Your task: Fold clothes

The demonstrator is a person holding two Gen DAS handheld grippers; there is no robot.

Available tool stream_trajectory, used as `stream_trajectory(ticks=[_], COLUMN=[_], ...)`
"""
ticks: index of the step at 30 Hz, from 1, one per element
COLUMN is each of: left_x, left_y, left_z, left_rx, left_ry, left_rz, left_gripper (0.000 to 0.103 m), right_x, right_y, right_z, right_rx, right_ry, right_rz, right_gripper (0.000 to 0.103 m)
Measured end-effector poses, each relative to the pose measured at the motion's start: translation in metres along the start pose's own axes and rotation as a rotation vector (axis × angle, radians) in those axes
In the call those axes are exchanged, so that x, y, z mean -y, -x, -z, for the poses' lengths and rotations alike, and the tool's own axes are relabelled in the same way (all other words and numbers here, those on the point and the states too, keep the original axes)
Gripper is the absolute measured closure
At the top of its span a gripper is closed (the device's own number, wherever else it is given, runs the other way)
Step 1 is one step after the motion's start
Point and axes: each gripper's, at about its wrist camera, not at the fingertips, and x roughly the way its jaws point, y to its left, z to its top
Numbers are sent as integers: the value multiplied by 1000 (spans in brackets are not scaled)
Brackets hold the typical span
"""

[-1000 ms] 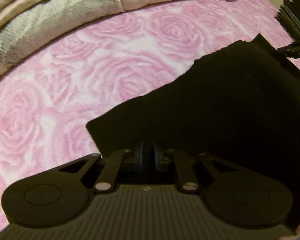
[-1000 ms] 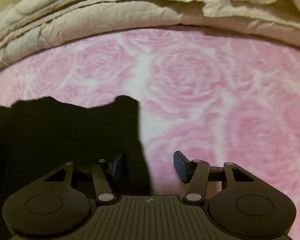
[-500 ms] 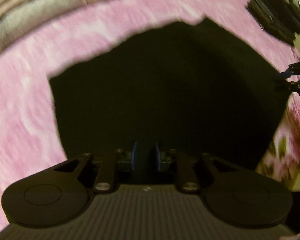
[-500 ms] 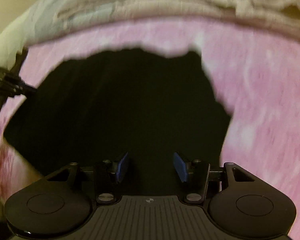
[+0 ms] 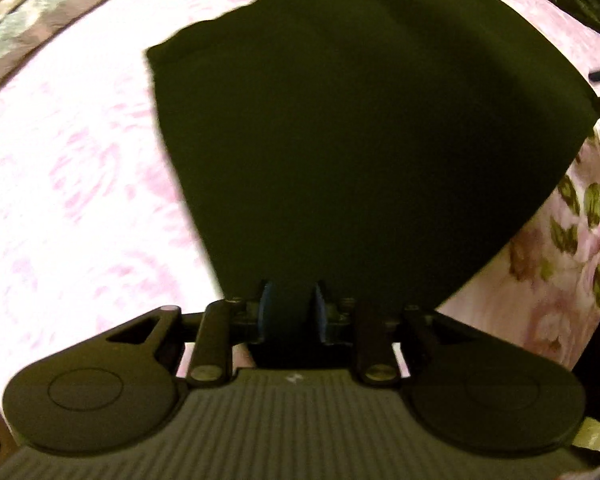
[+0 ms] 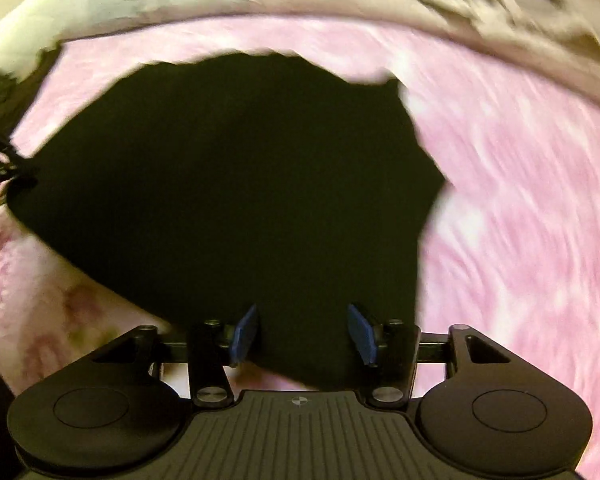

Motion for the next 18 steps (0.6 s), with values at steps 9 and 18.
stream_trajectory(ticks=[9, 18], left_x=[-38, -91], left_y=[33, 44], left_z=[48, 92], left_rx=[102, 259], left_ry=[-236, -469], left_rz=[3, -9], left_gripper=[61, 31], right_x=[-190, -360], right_y=[-29, -116], right_z=[-45, -45], right_rx=[102, 50], right_ry=[324, 782], right_rz=[-71, 91], right_gripper=[7, 36])
